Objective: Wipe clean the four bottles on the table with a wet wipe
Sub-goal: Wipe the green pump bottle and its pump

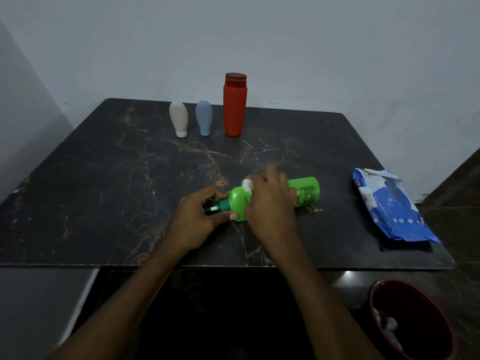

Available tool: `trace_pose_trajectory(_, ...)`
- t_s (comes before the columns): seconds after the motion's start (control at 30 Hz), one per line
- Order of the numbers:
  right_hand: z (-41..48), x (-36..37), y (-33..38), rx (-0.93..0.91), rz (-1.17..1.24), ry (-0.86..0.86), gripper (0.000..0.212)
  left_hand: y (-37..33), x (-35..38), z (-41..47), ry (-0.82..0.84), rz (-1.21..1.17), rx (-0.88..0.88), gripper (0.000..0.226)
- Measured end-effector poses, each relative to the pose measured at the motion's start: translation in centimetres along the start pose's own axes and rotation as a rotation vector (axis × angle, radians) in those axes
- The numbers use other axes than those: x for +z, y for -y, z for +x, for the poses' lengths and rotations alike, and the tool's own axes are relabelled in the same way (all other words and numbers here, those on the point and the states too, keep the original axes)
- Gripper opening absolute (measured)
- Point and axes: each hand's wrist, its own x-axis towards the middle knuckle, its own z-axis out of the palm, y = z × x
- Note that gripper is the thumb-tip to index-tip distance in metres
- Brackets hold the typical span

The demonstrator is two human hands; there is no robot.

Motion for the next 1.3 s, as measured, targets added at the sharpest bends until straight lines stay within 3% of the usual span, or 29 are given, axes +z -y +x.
trace_pose_trajectory(0.1, -0.7, 1.2, 3.1, -0.12, -0.072, 0.011, 0.039, -0.2, -0.2, -0.2, 0.011, 0.028, 0.069, 0.036)
trace_pose_trajectory(0.17, -1.1, 1.4, 3.4, -0.119, -0.093, -0.025, 0.036, -0.3, -0.2, -0.3, -0.012, 0.037, 0.091, 0.042)
trace_pose_trajectory(0.27, -1.0, 0.6, 1.9, -0.098, -0.107, -0.074, 0.039, -0.1, 0.2, -0.3, -0.042, 0.056, 0.103, 0.034)
trace_pose_trajectory(0.43, 0.9, -1.9, -5.8, 0.123, -0.162, -0.03, 0.038, 0.4, 0.3, -0.5, -0.103, 0.098, 0.148, 0.039)
trace_pose_trajectory(0.53, 1.2, -3.2, -10.1, 0.231, -0.045, 0.0, 0.033, 0.0, 0.3, -0.7, -0.101, 0.137, 0.189, 0.039)
trace_pose_trajectory(0.73, 1.6, -2.7, -9.1, 0.365, 0.063, -0.039, 0.028, 0.0, 0.3, -0.8, -0.098, 0.156, 0.208, 0.039)
trace_pose_trajectory(0.8, 0.9, -1.9, -6.7, 0.341, 0.062, -0.072, 0.024, 0.1, 0.4, -0.8, -0.103, 0.159, 0.205, 0.038)
trace_pose_trajectory(0.93, -1.3, -0.5, -0.8, 0.088, 0.083, -0.116, 0.024, 0.2, 0.4, -0.8, -0.1, 0.164, 0.194, 0.038)
trace_pose_trajectory(1.07, -1.3, -0.4, -0.6, -0.012, 0.087, -0.116, 0.02, 0.0, 0.4, -0.7, -0.095, 0.174, 0.196, 0.038)
trace_pose_trajectory(1.2, -0.7, -1.8, -5.5, 0.025, -0.033, -0.063, 0.034, 0.0, 0.4, -0.9, -0.087, 0.184, 0.213, 0.037)
trace_pose_trajectory(1.3, -0.1, -2.6, -10.1, 0.16, 0.068, -0.096, 0.028, -0.1, 0.4, -0.9, -0.085, 0.203, 0.23, 0.038)
